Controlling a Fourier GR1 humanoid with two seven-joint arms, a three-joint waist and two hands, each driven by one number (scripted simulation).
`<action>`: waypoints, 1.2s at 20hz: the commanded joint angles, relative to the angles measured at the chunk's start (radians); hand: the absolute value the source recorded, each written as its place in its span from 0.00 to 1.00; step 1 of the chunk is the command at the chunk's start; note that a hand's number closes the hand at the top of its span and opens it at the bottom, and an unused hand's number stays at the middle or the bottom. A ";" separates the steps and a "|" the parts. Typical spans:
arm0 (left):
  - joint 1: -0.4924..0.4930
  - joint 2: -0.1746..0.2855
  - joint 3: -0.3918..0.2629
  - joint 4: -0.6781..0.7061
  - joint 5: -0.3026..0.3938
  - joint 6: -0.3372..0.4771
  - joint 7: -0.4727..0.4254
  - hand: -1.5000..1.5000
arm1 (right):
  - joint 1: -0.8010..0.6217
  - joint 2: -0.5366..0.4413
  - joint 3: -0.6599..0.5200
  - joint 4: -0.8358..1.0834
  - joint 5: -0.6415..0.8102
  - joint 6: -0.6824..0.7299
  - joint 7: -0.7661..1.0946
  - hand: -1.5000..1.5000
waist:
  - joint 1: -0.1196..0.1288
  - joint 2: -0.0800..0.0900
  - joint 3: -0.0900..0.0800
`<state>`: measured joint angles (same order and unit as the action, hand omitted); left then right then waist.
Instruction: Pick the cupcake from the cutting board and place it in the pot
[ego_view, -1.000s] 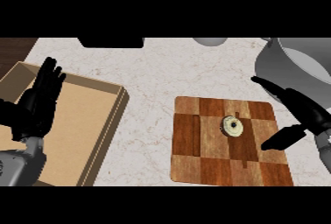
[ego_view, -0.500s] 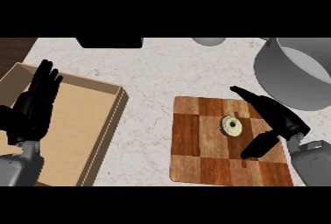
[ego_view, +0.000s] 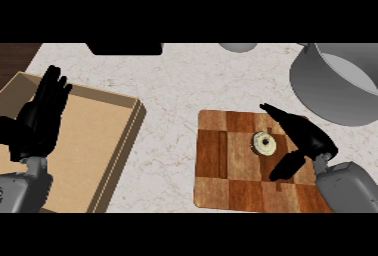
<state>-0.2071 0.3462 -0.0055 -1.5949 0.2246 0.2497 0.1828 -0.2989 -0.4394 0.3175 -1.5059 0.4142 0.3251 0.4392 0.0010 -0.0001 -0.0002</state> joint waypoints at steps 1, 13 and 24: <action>0.012 -0.019 0.026 0.002 -0.009 -0.050 -0.025 0.50 | -0.032 0.044 -0.043 0.127 0.074 -0.003 -0.089 0.00 | 0.003 0.001 0.000; -0.006 -0.081 0.064 0.051 -0.080 -0.068 -0.048 0.50 | -0.032 0.125 -0.098 0.326 0.233 -0.067 -0.230 0.00 | 0.003 0.002 0.000; 0.006 -0.075 0.112 -0.015 -0.076 -0.121 0.027 0.50 | -0.054 0.147 -0.071 0.376 0.356 -0.060 -0.382 1.00 | 0.002 0.001 0.000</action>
<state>-0.1977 0.2668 0.0770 -1.6289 0.1332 0.1664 0.2188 -0.3356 -0.3109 0.2476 -1.1860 0.7249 0.2854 0.1259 0.0032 -0.0005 -0.0010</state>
